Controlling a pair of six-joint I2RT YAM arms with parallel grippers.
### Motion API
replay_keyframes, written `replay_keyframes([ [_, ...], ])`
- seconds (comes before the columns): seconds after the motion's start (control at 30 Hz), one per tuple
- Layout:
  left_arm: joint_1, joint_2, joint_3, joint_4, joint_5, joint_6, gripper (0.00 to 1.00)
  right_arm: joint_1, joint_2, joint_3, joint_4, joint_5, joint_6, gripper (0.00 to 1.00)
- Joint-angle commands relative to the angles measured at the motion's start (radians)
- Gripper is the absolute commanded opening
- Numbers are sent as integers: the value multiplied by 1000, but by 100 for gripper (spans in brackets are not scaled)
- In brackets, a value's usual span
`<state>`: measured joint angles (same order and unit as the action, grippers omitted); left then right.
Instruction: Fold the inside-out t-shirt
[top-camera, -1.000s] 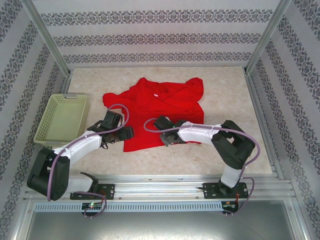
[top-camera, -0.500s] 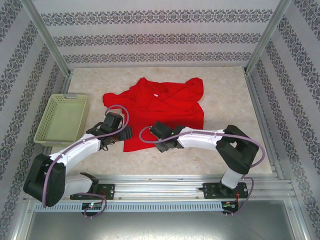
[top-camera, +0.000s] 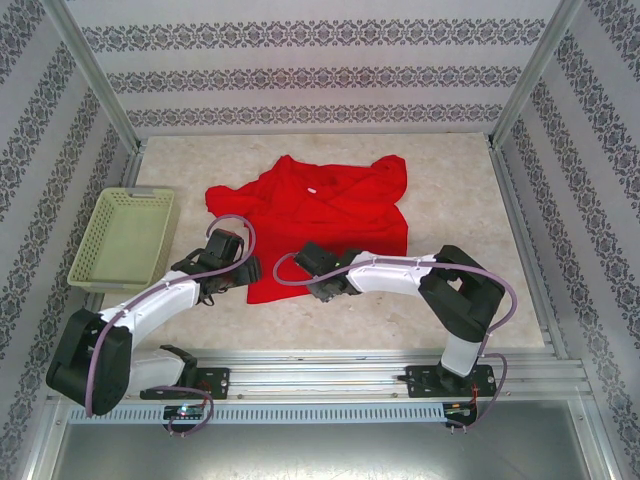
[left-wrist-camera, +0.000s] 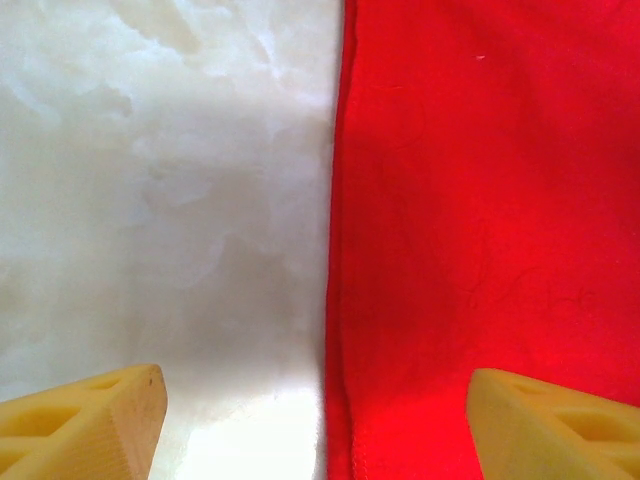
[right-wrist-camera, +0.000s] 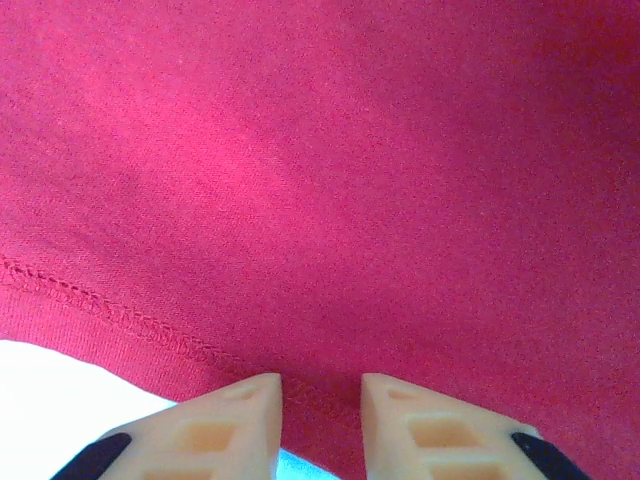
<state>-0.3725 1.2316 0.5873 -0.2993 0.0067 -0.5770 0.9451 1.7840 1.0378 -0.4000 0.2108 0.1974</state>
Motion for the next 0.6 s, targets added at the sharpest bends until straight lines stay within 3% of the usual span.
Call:
replay_keyframes([
  [0.0,8,17,8,4,30,8,78,-3,21,33,-9,39,-10,22],
  [0.1,9,17,4,14,41,10,78,-6,21,35,-8,35,-16,21],
  [0.23,8,18,11,6,50,17,79,-11,-6,17,-25,36,-6,36],
  [0.37,8,29,10,12,52,19,78,-31,-13,-28,-4,0,13,40],
  [0.57,9,50,24,19,70,21,78,-47,10,-17,2,3,25,18],
])
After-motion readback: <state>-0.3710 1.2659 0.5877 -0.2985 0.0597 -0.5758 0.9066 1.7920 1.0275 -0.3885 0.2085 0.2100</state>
